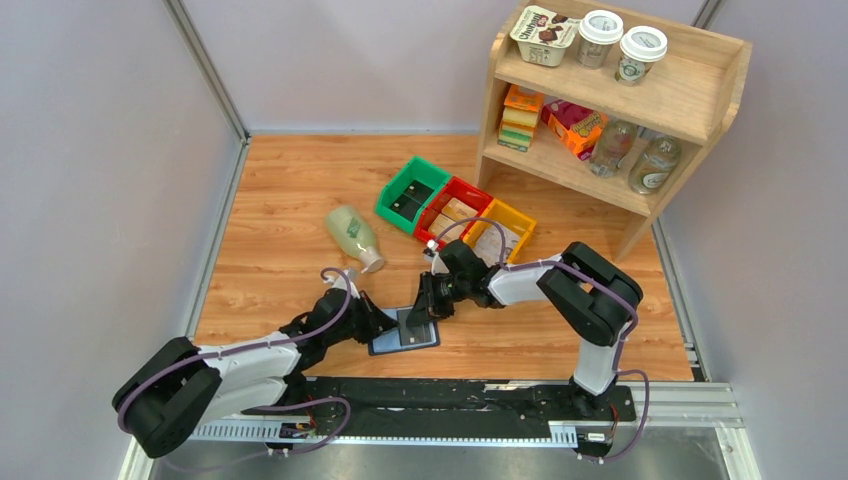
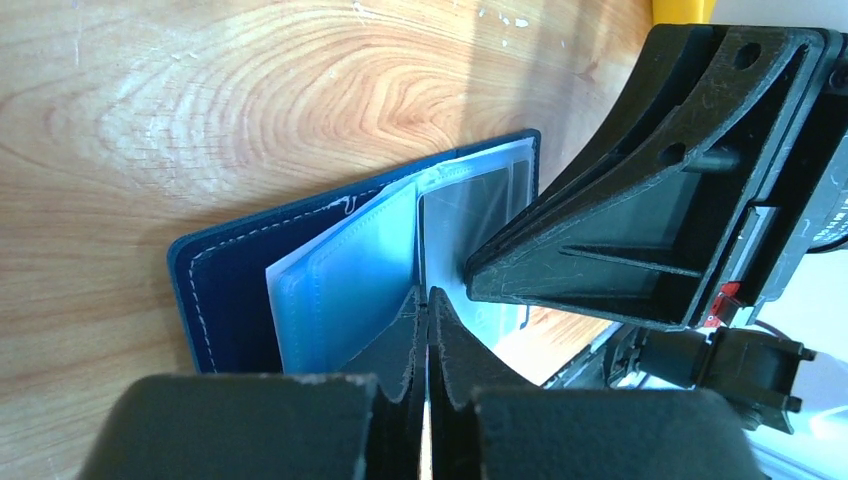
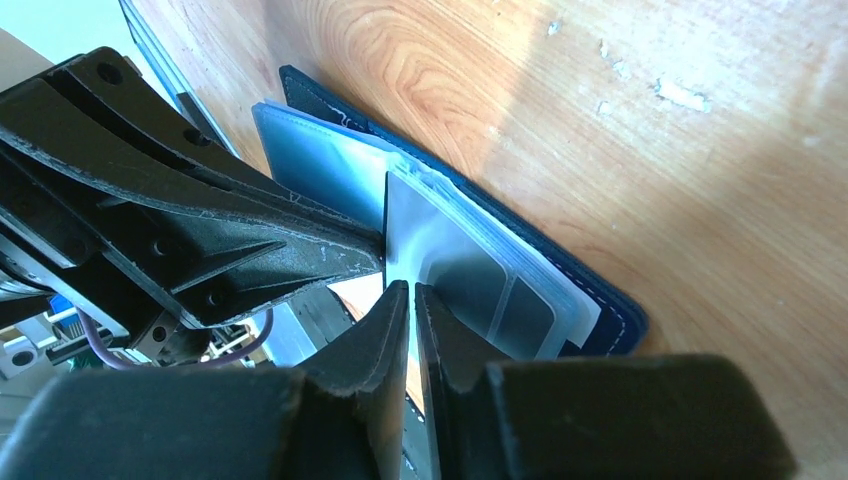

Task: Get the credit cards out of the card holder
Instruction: Remove the credit card from the card holder.

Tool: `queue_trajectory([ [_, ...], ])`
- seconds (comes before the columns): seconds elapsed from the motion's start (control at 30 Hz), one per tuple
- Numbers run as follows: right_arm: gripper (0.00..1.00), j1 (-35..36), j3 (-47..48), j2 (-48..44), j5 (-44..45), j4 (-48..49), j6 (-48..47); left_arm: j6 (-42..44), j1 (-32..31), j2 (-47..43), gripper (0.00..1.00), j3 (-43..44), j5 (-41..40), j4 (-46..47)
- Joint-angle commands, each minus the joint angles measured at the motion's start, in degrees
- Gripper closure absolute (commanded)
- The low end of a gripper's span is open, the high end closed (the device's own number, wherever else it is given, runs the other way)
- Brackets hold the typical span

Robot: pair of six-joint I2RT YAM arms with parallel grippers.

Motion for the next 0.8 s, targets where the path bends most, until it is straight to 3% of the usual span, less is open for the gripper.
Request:
queue_trajectory([
  [0.0, 0.82, 0.22, -0.61, -0.25, 6.09, -7.09, -3.33, 2.76, -0.25, -1.81, 1.0, 4.67, 1.89, 0.09],
  [0.13, 0.74, 0.22, 1.5, -5.17, 8.54, -10.78, -5.18, 2.33, -0.25, -1.19, 1.0, 5.99, -0.04, -6.78],
  [0.33, 0.63, 0.22, 3.17, -12.12, 13.64, -17.9, -7.29, 2.76, -0.25, -0.31, 1.0, 7.65, -0.75, -9.79],
  [0.57, 0.69, 0.22, 3.44, -14.33, 17.78, -23.0, -9.05, 5.14, -0.25, 1.36, 1.0, 10.21, 0.48, -11.11],
  [0.77, 0.74, 0.3, 2.56, -11.61, 16.82, -21.42, -8.7, 5.67, -0.25, 2.15, 1.0, 11.17, 0.92, -11.02],
])
